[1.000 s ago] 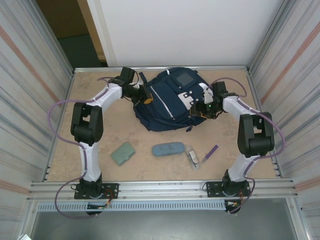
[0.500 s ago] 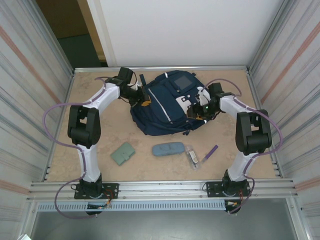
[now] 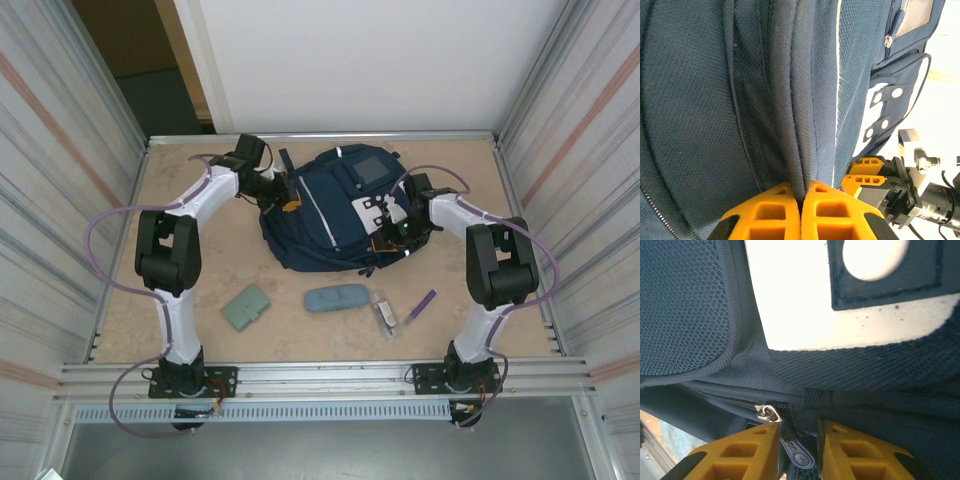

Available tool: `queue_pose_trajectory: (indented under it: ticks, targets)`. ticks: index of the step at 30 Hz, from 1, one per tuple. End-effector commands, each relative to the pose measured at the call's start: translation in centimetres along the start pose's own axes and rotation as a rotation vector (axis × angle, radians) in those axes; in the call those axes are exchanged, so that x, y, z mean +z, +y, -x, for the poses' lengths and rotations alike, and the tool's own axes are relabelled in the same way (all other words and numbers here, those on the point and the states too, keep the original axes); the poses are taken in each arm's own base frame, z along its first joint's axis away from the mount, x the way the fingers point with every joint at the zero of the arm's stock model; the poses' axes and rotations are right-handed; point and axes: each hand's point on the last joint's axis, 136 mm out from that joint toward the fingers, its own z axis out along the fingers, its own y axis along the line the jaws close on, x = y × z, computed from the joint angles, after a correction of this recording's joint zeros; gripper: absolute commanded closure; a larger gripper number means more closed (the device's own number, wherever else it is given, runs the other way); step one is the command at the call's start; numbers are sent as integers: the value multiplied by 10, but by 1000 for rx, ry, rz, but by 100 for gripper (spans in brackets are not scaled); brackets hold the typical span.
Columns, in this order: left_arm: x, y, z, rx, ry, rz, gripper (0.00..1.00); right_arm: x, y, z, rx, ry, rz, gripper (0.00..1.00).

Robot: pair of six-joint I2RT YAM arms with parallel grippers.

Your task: Pack the student bag

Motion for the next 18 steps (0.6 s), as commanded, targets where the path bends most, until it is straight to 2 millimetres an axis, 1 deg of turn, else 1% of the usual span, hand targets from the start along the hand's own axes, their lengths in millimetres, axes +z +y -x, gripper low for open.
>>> queue_pose_trajectory:
  ticks: [1,3,5,8,10,12,14,17,18]
  targets:
    - [-8,-23,3,39,4,-68,100,7,12,-16,46,62,88,73]
    - [-6,-24,5,38,4,-68,100,14,12,-23,64,101,87,71]
    - [-5,-24,5,29,7,-69,100,19,8,-28,72,131,44,68]
    - [-5,-22,3,28,6,-64,100,24,-8,-39,44,164,-132,65]
    - [-6,-19,3,27,0,-57,100,28,-10,-43,6,176,-185,65]
    - [-6,-17,2,29,-3,-56,100,34,-9,-46,-21,195,-208,69]
    - [-5,-17,3,26,0,-59,100,35,-11,-47,-33,203,-231,74]
    - [-5,-18,4,33,-4,-64,100,28,-3,-39,-32,168,-208,85]
    - [-4,-17,6,32,-8,-61,100,25,-1,-36,-34,152,-208,87]
